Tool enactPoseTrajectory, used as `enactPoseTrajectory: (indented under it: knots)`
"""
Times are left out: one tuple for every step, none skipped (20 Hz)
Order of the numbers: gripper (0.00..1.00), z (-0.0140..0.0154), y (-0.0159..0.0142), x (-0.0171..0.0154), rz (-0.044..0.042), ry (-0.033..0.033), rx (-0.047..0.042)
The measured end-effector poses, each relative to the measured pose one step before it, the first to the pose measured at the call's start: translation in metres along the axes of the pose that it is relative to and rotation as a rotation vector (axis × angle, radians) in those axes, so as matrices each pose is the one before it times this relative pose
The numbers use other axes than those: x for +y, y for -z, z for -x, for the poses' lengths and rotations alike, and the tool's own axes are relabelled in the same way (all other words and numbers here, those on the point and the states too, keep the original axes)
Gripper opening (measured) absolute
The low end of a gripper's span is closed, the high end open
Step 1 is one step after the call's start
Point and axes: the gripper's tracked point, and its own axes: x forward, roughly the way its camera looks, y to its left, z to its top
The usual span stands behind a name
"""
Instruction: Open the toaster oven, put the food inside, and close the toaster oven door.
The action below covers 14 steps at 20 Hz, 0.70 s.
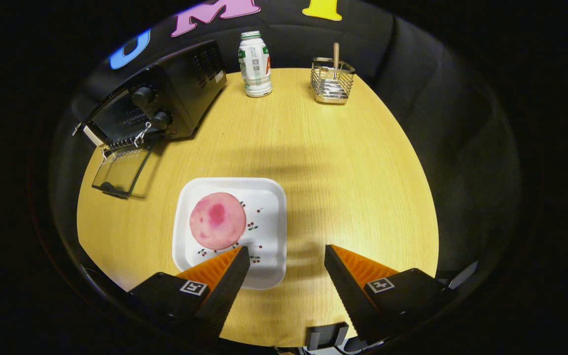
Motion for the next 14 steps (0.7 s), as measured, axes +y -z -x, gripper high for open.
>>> enactPoseTrajectory:
  knots:
    - [1.00,-0.00389,0.00290,0.00013,0.00532,-0.00479,0.01817]
    - [1.00,-0.00355,0.00223,0.00044,0.00734,-0.00366,0.01673]
    - [1.00,-0.00673,0.00111,0.00150,0.00355,-0.00644,0.01876]
    - [0.99,-0.00440,0.00156,0.00082,0.00253,-0.00477,0.01638]
    - [0.97,-0.00295,0.00190,0.00017,0.00344,-0.00269,0.01419]
    - [0.88,0.00089,0.00070,0.00359,-0.00852,-0.02009,0.01284]
    - [0.83,-0.00031,-0.00254,-0.00085,-0.01427,0.00126,-0.00158]
    - [0.76,-0.00286,-0.00083,0.00007,-0.01414,-0.00434,0.00245]
    - [0.70,0.00059,0.00036,0.00009,-0.01844,-0.00345,0.00997]
    - [0.54,-0.00212,0.00223,0.00005,-0.02488,-0.00700,0.01680]
    - [0.42,0.00168,-0.00137,0.00036,-0.01730,-0.00232,0.01095]
    - [0.38,0.00086,-0.00031,-0.00092,0.00522,-0.00396,0.01029]
    - [0.30,-0.00261,0.00001,-0.00105,0.01073,-0.00319,0.00127]
    - [0.21,-0.00040,-0.00013,-0.00129,-0.01173,-0.01463,-0.00032]
